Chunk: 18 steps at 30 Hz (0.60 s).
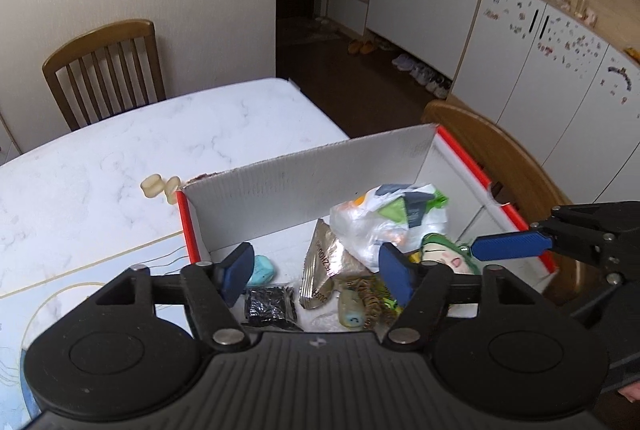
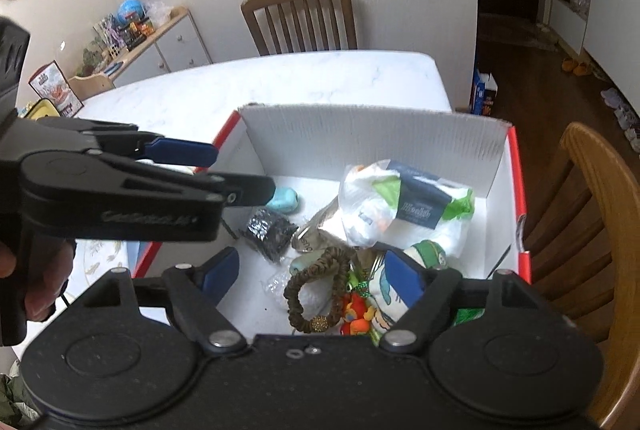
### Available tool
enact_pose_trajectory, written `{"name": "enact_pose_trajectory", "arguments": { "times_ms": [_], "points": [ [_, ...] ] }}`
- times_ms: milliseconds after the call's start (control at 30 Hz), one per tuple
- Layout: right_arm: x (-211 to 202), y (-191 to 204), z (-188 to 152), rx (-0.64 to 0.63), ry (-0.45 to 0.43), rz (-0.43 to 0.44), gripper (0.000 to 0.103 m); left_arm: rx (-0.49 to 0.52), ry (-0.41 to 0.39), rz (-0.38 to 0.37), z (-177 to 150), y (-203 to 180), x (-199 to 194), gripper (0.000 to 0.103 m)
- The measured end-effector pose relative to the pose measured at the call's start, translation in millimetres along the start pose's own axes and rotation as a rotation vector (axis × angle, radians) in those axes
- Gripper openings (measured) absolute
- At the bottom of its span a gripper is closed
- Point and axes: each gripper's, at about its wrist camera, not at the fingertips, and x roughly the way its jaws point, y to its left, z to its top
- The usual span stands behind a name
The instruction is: Organize objects
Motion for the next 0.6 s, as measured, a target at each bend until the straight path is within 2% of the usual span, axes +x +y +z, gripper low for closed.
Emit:
{"name": "enact_pose_trajectory", "arguments": {
  "times_ms": [233,400,533,600],
  "points": [
    [-22,1,-4,0.007,-0.08,0.002,0.086,-0.013,-0.044,-0.019,-6,1,-28,0.083],
    [-38,3,-11,-0.003,-0.131,-0.005,0.088,-0.041,-0.067,-0.033,-12,5,-43,0.085],
    [-54,6,-18,-0.019,-0.183,-0.028,0.096,-0.037,-0.09,-0.041,-18,5,-54,0.088],
    [-61,7,-21,-0.024,-0.206,-0.035,0.099,-0.031,-0.107,-0.039,-21,4,-59,0.095]
  ]
}}
